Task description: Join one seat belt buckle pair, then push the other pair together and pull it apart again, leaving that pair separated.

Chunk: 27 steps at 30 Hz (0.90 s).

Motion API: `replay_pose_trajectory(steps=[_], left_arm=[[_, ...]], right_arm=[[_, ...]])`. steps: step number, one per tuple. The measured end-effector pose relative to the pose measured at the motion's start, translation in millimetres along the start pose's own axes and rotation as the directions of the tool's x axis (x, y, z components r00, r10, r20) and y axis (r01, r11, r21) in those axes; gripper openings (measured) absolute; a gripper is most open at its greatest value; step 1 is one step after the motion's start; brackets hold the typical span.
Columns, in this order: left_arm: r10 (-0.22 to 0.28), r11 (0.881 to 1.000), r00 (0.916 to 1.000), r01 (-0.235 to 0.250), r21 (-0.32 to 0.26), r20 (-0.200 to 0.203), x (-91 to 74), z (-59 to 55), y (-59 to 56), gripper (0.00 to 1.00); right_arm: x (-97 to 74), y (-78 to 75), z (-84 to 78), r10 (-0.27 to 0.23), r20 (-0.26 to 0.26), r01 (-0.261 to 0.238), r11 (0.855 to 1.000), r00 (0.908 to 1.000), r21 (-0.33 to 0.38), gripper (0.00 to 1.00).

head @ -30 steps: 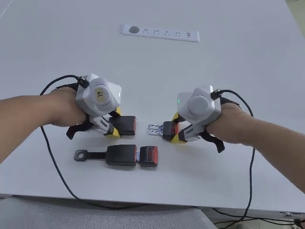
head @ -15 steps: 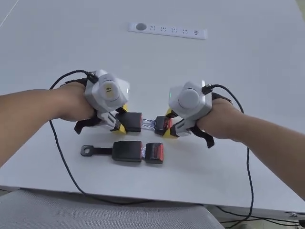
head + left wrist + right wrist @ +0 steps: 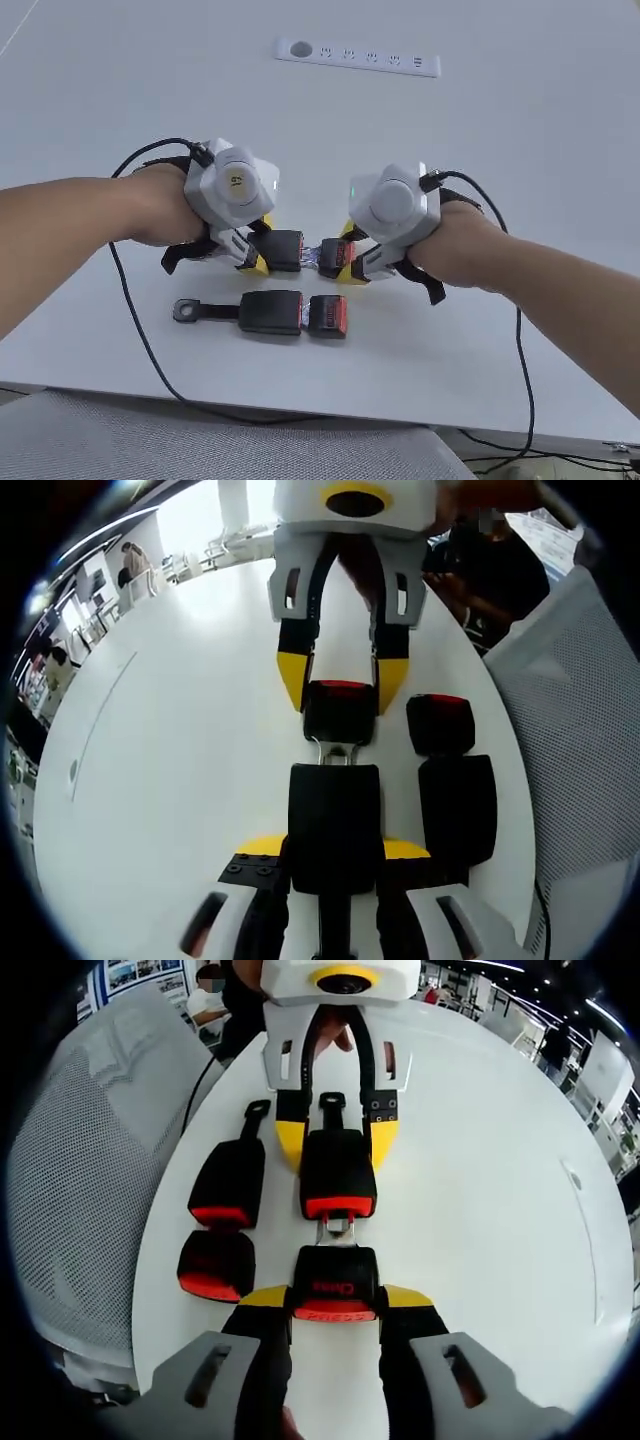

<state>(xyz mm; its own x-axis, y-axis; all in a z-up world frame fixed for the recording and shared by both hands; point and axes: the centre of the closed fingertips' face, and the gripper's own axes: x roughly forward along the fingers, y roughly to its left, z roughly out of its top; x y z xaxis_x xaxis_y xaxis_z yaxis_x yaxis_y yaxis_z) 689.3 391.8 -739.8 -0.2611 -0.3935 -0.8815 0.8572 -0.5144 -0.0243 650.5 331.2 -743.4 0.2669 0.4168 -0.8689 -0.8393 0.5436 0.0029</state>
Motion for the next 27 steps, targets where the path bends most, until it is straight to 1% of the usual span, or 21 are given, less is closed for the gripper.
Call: replay_pose_trajectory(steps=[4, 7, 13, 19, 21, 23, 27], left_arm=[[-0.001, 1.0, 1.0, 0.001, 0.011, 0.005, 0.5, 0.3, -0.2, 0.33], [0.0, 1.0, 0.9999, 0.0, 0.002, 0.012, 0.5, 0.0, -0.2, 0.33], [0.002, 1.0, 0.9997, -0.002, -0.002, 0.026, 0.6, -0.3, 0.0, 0.33], [-0.004, 1.0, 0.9998, 0.003, 0.01, 0.022, 0.6, -0.6, -0.3, 0.33], [-0.004, 1.0, 0.9998, 0.004, 0.012, 0.021, 0.8, -0.5, -0.5, 0.33], [-0.004, 1.0, 0.9998, 0.004, 0.012, 0.019, 0.9, -0.6, -0.7, 0.33], [-0.003, 1.0, 0.9998, 0.003, 0.014, 0.019, 1.0, -0.6, -1.0, 0.33]], right_arm=[[-0.5, 0.5, -0.2, 0.0, 0.0, 0.0, 1.0, 1.0, -0.003, 0.31], [0.3, -0.4, 0.9, 0.002, 0.0, -0.002, 1.0, 1.0, 0.004, 0.31], [2.4, -0.7, 4.3, 0.003, -0.021, -0.003, 1.0, 0.9998, 0.008, 0.3], [3.5, -0.2, 6.4, -0.001, -0.025, 0.001, 1.0, 0.9997, 0.002, 0.3], [5.8, 1.4, 12.4, 0.001, -0.005, -0.001, 1.0, 1.0, 0.01, 0.3], [9.0, 0.7, 14.4, -0.003, -0.022, 0.003, 1.0, 0.9998, -0.009, 0.3], [8.8, -0.2, 14.8, 0.002, -0.02, -0.003, 1.0, 0.9998, -0.007, 0.29]])
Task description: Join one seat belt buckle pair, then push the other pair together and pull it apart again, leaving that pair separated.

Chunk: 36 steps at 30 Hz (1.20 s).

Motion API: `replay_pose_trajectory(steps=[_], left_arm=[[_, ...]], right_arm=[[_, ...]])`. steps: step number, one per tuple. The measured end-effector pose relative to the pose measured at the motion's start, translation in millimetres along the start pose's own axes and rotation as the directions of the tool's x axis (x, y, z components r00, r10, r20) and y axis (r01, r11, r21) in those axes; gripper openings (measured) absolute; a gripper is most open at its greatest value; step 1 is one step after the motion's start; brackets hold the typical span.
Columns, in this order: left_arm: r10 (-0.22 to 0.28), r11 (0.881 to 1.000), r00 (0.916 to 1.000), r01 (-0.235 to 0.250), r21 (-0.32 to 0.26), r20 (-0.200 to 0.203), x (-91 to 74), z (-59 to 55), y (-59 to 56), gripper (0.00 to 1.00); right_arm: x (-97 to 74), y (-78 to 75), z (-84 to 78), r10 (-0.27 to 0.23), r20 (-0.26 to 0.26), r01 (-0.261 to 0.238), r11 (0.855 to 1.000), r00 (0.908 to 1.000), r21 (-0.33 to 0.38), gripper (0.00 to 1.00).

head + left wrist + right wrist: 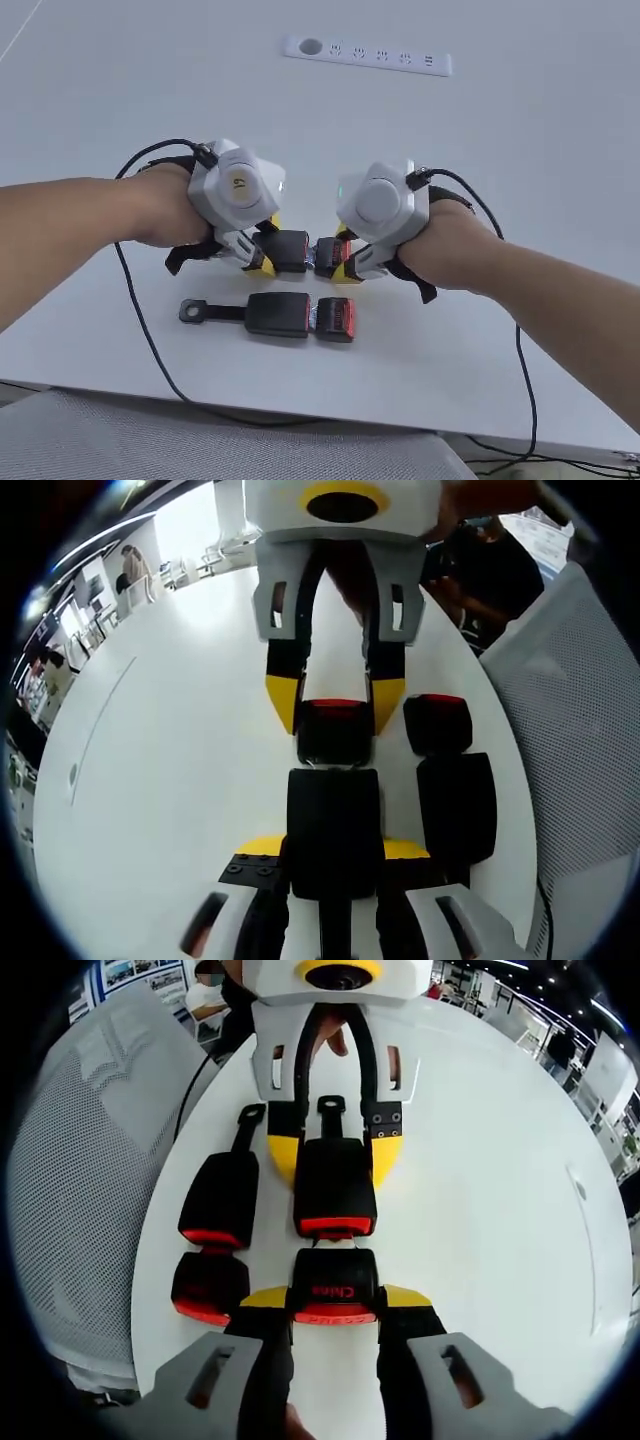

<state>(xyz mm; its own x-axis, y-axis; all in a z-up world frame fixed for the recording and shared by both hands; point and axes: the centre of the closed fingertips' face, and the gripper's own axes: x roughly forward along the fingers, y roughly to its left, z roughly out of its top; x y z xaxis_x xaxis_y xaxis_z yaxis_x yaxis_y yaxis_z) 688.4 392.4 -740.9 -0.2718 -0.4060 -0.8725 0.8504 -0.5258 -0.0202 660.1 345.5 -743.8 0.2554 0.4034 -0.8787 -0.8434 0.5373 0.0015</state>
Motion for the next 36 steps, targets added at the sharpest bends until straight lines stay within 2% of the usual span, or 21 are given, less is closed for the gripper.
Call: replay_pose_trajectory(steps=[26, 36], left_arm=[[0.005, 1.0, 1.0, -0.005, -0.01, 0.006, -0.4, 0.1, 1.1, 0.33], [0.007, 1.0, 1.0, -0.007, -0.01, -0.005, -0.5, 0.1, 0.9, 0.33]], right_arm=[[1.1, -1.7, 1.1, 0.006, -0.008, -0.006, 1.0, 0.9999, -0.002, 0.3], [-2.7, 0.4, -5.8, 0.01, -0.021, -0.01, 1.0, 0.9997, -0.001, 0.31]])
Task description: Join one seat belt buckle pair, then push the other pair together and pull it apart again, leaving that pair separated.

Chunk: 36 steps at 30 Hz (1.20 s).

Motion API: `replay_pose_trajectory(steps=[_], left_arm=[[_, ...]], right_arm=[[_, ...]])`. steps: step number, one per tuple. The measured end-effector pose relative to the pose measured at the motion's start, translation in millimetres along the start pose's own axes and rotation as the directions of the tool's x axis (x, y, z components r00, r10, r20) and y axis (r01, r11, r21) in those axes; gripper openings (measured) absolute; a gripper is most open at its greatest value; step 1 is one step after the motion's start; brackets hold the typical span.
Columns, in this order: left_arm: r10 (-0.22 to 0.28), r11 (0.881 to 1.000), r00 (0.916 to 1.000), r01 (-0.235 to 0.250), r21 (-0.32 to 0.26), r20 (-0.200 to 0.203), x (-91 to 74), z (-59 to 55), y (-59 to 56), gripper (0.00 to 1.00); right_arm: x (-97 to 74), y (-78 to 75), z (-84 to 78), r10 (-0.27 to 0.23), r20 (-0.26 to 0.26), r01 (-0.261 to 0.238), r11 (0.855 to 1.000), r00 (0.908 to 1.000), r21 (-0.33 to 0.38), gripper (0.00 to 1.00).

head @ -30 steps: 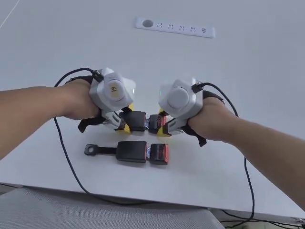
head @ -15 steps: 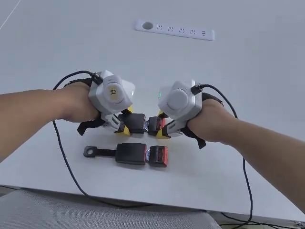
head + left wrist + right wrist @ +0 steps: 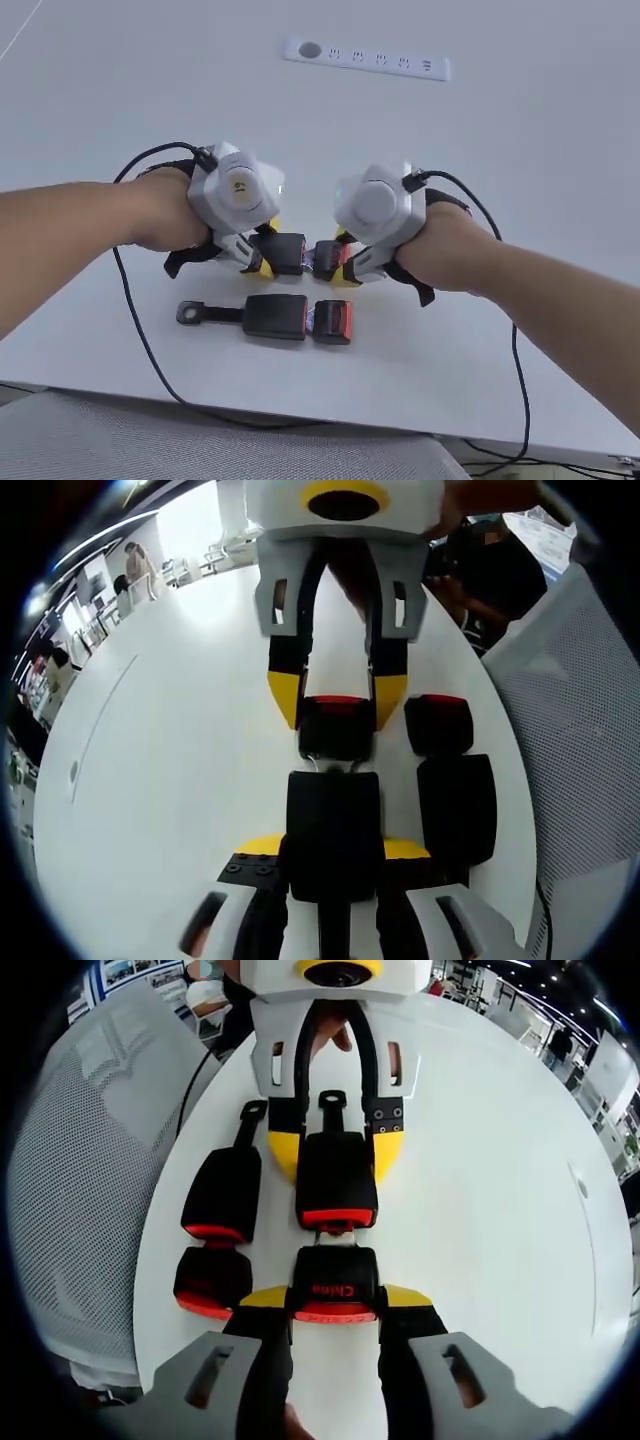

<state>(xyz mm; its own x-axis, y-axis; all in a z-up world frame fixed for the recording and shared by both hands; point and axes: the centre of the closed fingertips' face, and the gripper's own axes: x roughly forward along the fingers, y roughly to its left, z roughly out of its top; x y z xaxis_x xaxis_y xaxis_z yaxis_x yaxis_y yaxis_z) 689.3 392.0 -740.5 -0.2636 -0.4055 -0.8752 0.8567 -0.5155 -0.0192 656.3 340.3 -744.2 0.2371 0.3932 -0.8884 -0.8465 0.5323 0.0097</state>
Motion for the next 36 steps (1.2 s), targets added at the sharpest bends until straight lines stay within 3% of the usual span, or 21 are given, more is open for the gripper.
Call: replay_pose_trajectory(steps=[11, 17, 23, 36], left_arm=[[0.007, 1.0, 0.9999, -0.007, -0.007, 0.01, -0.2, 0.5, -1.1, 0.33], [0.009, 1.0, 0.9999, -0.008, -0.011, 0.013, -0.3, 0.9, -1.4, 0.33], [0.015, 1.0, 0.9998, -0.015, -0.02, 0.014, -0.3, 1.6, -1.5, 0.33], [0.018, 1.0, 0.9998, -0.018, -0.026, 0.001, 0.5, 2.3, -1.3, 0.34]], right_arm=[[-4.7, 1.1, -7.3, -0.009, 0.037, 0.009, 1.0, 0.9993, 0.011, 0.31], [-9.9, 2.4, -14.6, -0.016, 0.03, 0.016, 1.0, 0.9994, 0.011, 0.32], [-23.1, 0.1, -34.8, -0.032, 0.02, 0.031, 0.999, 0.9993, 0.041, 0.32], [-45.0, 9.7, -77.2, -0.028, -0.023, 0.029, 0.999, 0.9993, 0.045, 0.32]])
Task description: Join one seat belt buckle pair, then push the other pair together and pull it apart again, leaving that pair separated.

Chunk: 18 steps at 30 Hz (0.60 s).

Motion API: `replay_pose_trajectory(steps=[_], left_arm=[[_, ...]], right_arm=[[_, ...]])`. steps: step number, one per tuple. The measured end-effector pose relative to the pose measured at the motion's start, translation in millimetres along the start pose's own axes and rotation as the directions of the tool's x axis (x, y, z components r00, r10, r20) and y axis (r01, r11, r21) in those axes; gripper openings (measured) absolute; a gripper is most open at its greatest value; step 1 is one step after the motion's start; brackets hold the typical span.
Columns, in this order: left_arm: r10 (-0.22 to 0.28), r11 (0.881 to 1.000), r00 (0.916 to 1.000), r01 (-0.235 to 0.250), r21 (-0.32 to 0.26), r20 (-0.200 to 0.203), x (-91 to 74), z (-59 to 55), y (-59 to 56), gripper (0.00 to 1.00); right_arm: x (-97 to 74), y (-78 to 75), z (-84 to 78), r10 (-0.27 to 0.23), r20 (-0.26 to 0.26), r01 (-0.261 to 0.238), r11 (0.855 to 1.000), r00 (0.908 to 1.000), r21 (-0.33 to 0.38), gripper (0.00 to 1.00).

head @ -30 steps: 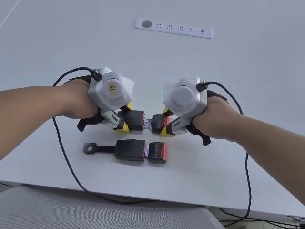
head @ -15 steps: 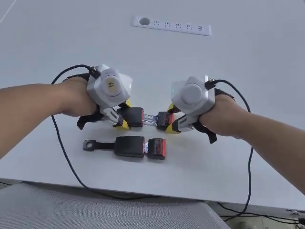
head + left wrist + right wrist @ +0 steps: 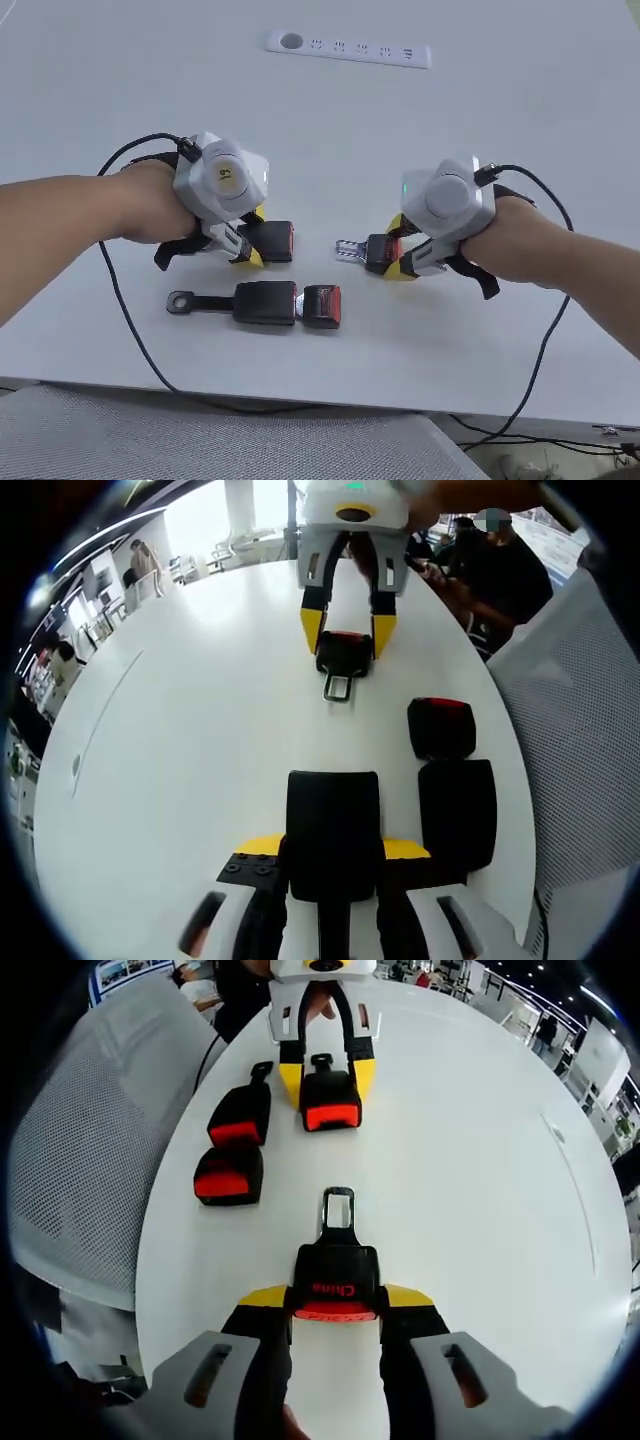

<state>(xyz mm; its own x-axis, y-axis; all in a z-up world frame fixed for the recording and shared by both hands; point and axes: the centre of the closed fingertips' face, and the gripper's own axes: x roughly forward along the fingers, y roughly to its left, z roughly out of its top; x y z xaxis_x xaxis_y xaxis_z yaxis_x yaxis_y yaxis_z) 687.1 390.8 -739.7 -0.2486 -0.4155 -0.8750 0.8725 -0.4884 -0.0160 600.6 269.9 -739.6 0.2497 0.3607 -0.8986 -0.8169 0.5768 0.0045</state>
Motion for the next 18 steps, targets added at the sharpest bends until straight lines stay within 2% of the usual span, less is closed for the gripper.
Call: replay_pose_trajectory(steps=[11, 18], left_arm=[[0.005, 1.0, 1.0, -0.005, -0.013, 0.003, 0.3, -0.5, -0.4, 0.34], [0.006, 1.0, 1.0, -0.006, -0.017, 0.002, 0.6, -0.8, -0.2, 0.34]], right_arm=[[-14.0, 1.5, -28.6, -0.005, -0.042, 0.006, 1.0, 0.9991, 0.017, 0.33], [-13.2, 1.7, -30.4, -0.006, -0.062, 0.006, 1.0, 0.998, -0.008, 0.33]])
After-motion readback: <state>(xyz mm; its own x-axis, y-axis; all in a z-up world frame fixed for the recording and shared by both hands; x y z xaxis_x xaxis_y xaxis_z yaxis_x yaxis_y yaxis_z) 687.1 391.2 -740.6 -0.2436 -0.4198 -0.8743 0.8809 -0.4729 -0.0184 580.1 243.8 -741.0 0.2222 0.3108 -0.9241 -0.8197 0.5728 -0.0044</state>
